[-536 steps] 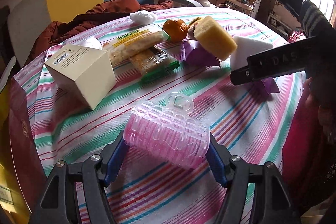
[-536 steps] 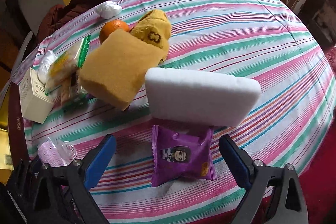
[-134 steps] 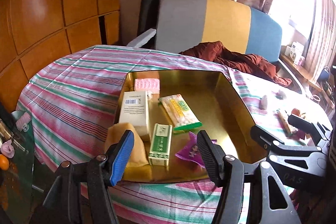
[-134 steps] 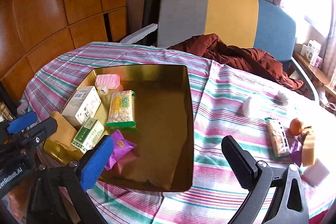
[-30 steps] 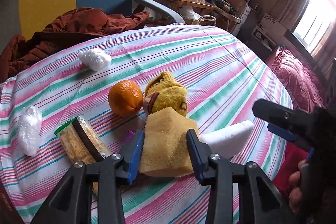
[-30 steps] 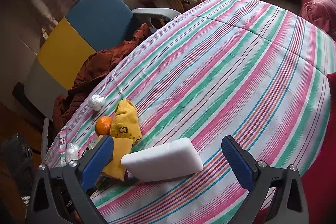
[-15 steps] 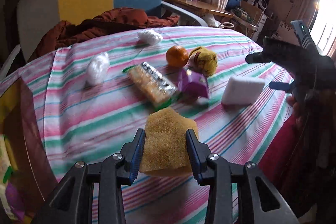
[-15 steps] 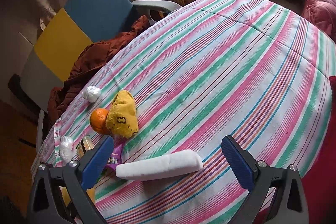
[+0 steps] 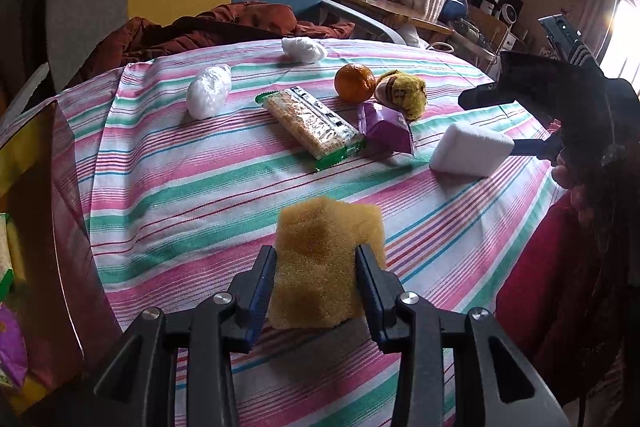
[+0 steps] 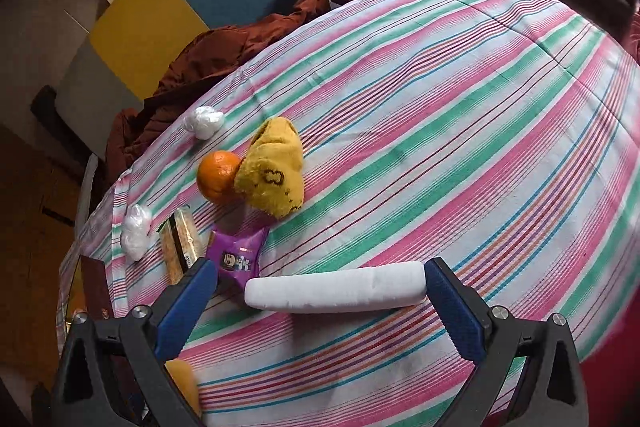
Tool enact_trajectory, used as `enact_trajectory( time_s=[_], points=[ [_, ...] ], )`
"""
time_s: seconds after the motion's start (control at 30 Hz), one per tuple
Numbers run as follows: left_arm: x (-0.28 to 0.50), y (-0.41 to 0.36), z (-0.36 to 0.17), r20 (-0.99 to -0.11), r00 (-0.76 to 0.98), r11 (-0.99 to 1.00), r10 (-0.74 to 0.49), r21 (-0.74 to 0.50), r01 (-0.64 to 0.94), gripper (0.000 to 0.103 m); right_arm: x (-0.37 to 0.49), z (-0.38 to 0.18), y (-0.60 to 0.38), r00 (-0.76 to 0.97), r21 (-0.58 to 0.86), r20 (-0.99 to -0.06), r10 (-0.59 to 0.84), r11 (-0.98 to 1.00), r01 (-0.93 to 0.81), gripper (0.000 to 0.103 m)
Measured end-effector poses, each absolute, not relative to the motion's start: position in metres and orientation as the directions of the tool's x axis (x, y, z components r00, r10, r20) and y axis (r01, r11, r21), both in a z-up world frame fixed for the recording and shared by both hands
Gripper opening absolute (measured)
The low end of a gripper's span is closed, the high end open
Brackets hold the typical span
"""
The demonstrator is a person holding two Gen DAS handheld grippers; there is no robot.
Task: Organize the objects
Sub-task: 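Hold the yellow sponge in the left tool while the right tool grasps the white eraser sponge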
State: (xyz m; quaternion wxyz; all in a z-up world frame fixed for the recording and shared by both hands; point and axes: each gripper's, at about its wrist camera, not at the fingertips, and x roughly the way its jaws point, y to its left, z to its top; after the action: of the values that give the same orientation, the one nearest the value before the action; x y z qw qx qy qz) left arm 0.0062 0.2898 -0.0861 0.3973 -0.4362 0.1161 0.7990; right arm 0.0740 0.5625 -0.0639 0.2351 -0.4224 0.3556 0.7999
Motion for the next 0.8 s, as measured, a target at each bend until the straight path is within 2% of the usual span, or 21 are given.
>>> enact_trajectory(
  time_s=[0.13, 0.23, 0.33, 0.5, 0.67, 0.8],
  points=[
    [0.005, 0.290, -0.087, -0.794, -0.297, -0.656, 0.530, -0.162, -0.737, 0.041, 0.072, -0.064, 0.549, -0.480, 0.319, -0.875, 0.064, -0.670, -0.671, 0.103],
    [0.006, 0.290, -0.087, -0.794, -0.293, -0.654, 0.532, -0.166, -0.738, 0.041, 0.076, -0.064, 0.534, -0.474, 0.370, -0.879, -0.049, -0.698, -0.613, 0.103],
    [0.006, 0.290, -0.088, -0.794, -0.291, -0.651, 0.533, -0.166, -0.740, 0.041, 0.082, -0.061, 0.512, -0.447, 0.349, -0.891, -0.082, -0.753, -0.558, 0.103],
    [0.004, 0.287, -0.089, -0.795, -0.284, -0.652, 0.536, -0.176, -0.738, 0.041, 0.078, -0.059, 0.502, -0.347, 0.175, -0.938, 0.008, -0.853, -0.492, 0.103],
    [0.002, 0.287, -0.090, -0.796, -0.280, -0.655, 0.537, -0.184, -0.733, 0.043, 0.054, -0.071, 0.486, -0.205, -0.036, -0.974, 0.099, -0.957, -0.288, 0.103],
    [0.000, 0.286, -0.091, -0.798, -0.275, -0.658, 0.537, -0.192, -0.728, 0.044, 0.038, -0.089, 0.478, -0.120, -0.122, -0.983, 0.140, -0.982, -0.146, 0.103]
  ],
)
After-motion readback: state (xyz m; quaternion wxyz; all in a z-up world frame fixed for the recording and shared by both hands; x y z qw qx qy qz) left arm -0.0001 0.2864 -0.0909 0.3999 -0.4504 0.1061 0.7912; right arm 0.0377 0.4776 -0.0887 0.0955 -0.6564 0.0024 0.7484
